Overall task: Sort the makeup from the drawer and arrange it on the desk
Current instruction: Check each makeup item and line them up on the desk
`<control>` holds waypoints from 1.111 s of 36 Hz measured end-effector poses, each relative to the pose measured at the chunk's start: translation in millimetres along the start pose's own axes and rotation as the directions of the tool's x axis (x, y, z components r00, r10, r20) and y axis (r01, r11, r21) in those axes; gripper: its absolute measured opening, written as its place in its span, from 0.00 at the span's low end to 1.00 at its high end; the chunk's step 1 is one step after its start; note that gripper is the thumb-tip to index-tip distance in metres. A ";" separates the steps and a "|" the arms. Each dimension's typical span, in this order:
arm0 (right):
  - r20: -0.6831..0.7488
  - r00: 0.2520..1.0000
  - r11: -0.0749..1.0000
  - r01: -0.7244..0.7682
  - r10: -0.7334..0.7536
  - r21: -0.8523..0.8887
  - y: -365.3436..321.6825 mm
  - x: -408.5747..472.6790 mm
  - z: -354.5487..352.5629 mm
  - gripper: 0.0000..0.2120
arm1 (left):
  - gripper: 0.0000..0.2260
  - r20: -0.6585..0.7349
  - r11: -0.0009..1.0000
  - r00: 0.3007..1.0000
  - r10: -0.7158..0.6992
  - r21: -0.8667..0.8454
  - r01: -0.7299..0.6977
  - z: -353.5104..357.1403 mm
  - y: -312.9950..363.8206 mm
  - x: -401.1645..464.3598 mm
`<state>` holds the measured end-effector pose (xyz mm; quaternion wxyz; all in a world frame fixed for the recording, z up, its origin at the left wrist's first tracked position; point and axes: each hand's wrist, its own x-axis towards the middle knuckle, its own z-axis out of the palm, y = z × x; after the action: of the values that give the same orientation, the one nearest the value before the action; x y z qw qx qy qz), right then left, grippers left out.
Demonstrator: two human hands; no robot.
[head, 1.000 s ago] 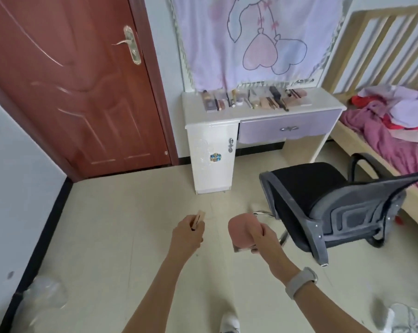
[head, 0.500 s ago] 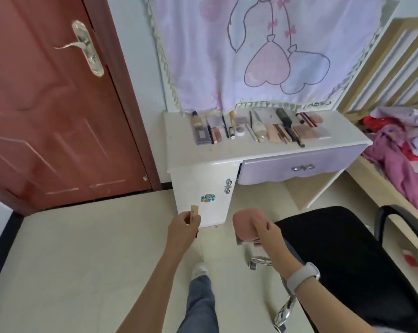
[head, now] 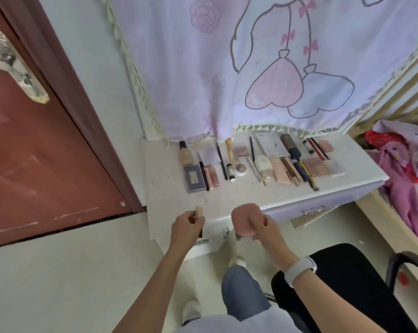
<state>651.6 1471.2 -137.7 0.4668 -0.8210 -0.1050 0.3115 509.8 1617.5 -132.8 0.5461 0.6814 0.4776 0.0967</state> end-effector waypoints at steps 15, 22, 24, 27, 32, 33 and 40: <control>0.309 0.948 0.969 0.143 -0.075 -0.203 -70.8 180.7 13.6 0.12 | 0.02 -0.175 0.986 0.973 -0.151 -0.096 0.135 31.1 39.3 114.1; 0.494 0.867 0.957 0.191 -0.060 -0.220 -99.3 265.6 10.0 0.06 | 0.06 -0.364 0.968 0.898 -0.246 -0.142 0.208 72.0 76.0 168.5; 0.557 0.831 0.953 0.177 -0.012 -0.244 -105.7 280.3 9.1 0.10 | 0.08 -0.447 0.969 0.860 -0.246 -0.132 0.208 81.9 84.0 176.2; 0.656 0.755 0.934 0.230 0.007 -0.275 -107.5 293.6 8.2 0.13 | 0.13 -0.517 0.971 0.822 -0.238 -0.106 0.214 96.9 86.2 179.0; 0.790 0.610 0.848 0.386 0.061 -0.363 -73.2 287.6 -5.4 0.24 | 0.07 -0.531 0.916 0.750 -0.394 -0.162 0.367 123.1 60.2 152.1; 0.811 0.580 0.834 0.406 0.081 -0.374 -65.1 283.4 -10.2 0.25 | 0.10 -0.516 0.897 0.736 -0.438 -0.192 0.399 129.0 53.4 145.1; 0.818 0.554 0.850 0.345 0.157 -0.397 -22.5 246.6 -29.9 0.23 | 0.12 -0.499 0.832 0.667 -0.554 -0.307 0.462 159.5 24.3 105.8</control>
<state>865.8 1576.7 -209.9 0.1405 -0.6624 -0.4364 0.5925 682.9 1594.8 -215.0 0.4341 0.4154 0.7799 0.1755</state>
